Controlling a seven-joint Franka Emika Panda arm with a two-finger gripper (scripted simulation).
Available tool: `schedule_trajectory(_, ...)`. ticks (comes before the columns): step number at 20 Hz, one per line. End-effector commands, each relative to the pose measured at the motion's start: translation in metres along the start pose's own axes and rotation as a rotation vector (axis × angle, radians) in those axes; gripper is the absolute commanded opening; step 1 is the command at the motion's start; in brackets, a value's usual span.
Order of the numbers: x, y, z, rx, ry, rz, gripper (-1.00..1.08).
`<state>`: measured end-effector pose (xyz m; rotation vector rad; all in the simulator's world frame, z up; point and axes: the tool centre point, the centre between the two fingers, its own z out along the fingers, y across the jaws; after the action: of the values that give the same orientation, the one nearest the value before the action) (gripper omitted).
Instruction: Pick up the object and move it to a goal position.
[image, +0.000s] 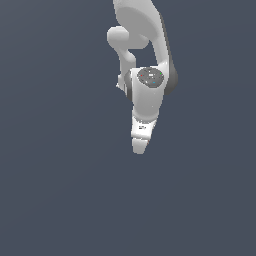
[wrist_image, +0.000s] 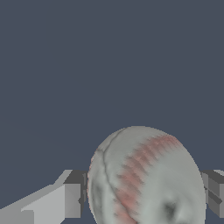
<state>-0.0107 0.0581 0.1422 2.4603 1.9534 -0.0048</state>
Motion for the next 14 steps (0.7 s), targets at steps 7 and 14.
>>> schedule_trajectory(7, 0.018, -0.023, -0.101, -0.002, 0.001, -0.002, -1.00)
schedule_trajectory(14, 0.032, -0.039, -0.179, -0.002, 0.002, -0.002, -1.00)
